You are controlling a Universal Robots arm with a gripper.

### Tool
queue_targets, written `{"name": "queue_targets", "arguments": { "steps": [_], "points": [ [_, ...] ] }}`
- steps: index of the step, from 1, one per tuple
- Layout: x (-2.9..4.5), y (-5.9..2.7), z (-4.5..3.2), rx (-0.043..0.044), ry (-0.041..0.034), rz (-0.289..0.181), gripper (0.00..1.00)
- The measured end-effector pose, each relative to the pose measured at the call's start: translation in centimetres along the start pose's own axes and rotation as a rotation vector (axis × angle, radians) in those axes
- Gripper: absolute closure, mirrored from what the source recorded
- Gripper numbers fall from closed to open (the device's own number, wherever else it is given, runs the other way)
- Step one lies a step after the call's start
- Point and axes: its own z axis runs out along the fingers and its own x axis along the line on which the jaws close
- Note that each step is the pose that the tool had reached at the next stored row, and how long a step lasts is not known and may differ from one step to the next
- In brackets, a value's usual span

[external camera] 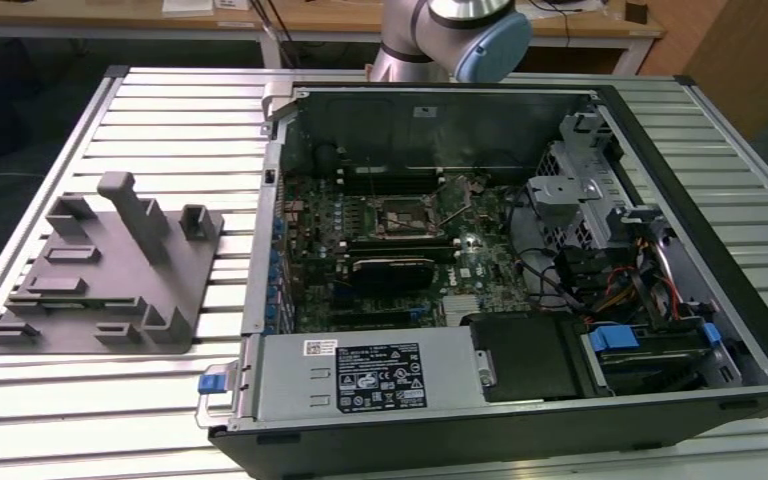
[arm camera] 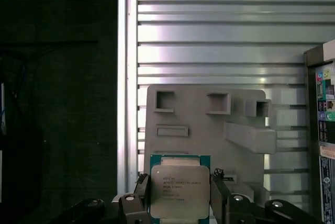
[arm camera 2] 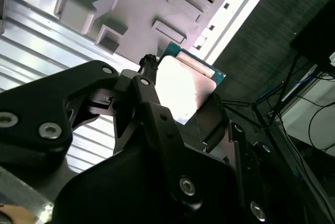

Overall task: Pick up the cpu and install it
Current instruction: 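Pick up the cpu and move it towards the insertion slot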

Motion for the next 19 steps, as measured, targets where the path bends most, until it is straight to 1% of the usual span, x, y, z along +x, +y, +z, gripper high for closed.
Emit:
{"name": "queue_targets", "arguments": {
  "steps": [3, 10, 14, 19],
  "points": [
    [-0.01, 0.03, -0.63, -0.0001, -0.0001, 0.000, 0.45],
    [-0.09, 0.04, -0.71, 0.0000, 0.0004, 0.000, 0.45],
    [-0.58, 0.05, -0.68, -0.0001, 0.0001, 0.000, 0.45],
    [-1.50, 0.08, -0.65, -0.0002, 0.0000, 0.000, 0.45]
  ]
}}
